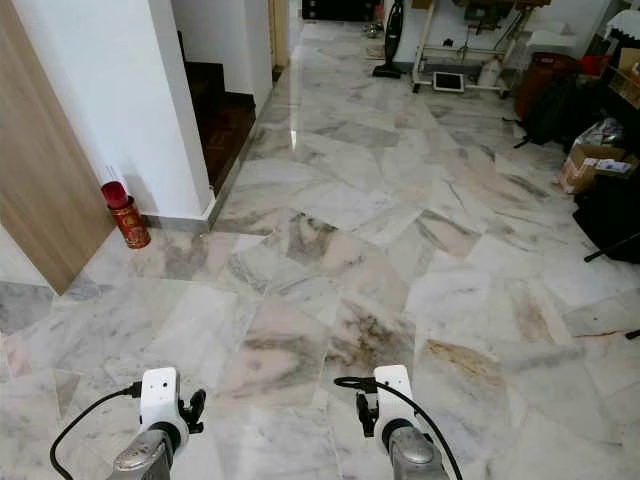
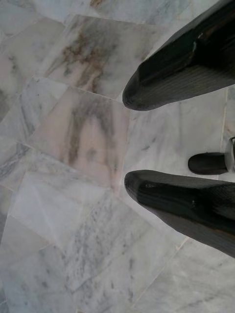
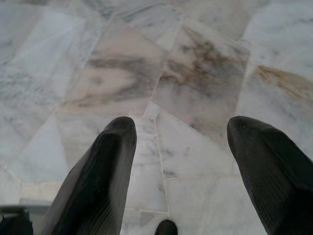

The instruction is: Setting the table

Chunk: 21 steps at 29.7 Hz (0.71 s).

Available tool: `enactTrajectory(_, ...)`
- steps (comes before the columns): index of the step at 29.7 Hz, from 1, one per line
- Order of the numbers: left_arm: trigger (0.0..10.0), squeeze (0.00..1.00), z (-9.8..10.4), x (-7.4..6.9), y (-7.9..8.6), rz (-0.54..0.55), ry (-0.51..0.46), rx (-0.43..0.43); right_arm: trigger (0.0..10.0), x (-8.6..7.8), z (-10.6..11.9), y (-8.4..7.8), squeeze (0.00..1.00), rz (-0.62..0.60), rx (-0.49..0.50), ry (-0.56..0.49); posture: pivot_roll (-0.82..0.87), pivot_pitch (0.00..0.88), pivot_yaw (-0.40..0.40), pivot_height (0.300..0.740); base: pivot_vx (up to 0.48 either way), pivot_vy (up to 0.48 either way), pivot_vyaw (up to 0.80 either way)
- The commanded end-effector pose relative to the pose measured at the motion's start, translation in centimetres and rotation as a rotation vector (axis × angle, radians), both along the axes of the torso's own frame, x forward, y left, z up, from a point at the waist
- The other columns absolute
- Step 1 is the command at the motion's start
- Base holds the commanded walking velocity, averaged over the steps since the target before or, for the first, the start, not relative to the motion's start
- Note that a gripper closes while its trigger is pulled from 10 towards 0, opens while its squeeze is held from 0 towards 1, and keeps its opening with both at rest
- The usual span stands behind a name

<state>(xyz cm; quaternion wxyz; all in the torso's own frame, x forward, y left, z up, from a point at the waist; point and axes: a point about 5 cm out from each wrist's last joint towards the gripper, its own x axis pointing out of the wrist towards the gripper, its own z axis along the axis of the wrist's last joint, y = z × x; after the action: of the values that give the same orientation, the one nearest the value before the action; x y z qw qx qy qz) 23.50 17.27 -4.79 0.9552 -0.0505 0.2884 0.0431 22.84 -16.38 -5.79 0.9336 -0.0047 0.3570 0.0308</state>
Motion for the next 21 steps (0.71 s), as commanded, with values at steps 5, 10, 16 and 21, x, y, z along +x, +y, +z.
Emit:
enactTrajectory(5, 10.0, 0.0, -0.17, -0.18, 0.07, -0.024, 0.016, 0.015, 10.0, 0.13, 0.09, -0.05, 0.0, -0.044, 0.014, -0.009, 0.04, 0.0, 0.019, 0.74, 0.0, 0.0, -0.71)
enactTrajectory(10, 10.0, 0.0, -0.18, -0.21, 0.08, -0.031, 0.017, 0.019, 10.0, 0.04, 0.03, -0.08, 0.0, -0.058, 0.017, -0.006, 0.04, 0.0, 0.026, 0.74, 0.0, 0.0, -0.78)
enactTrajectory(16, 10.0, 0.0, -0.21, -0.18, -0.13, -0.039, 0.022, 0.017, 10.0, -0.11, -0.07, -0.11, 0.0, -0.053, 0.014, 0.0, 0.03, 0.0, 0.03, 0.74, 0.0, 0.0, -0.77)
enactTrajectory(21, 10.0, 0.0, -0.26, -0.16, -0.15, -0.049, 0.034, 0.017, 10.0, -0.33, -0.2, -0.33, 0.0, -0.062, 0.014, 0.007, 0.03, 0.0, 0.033, 0.74, 0.0, 0.0, -0.76)
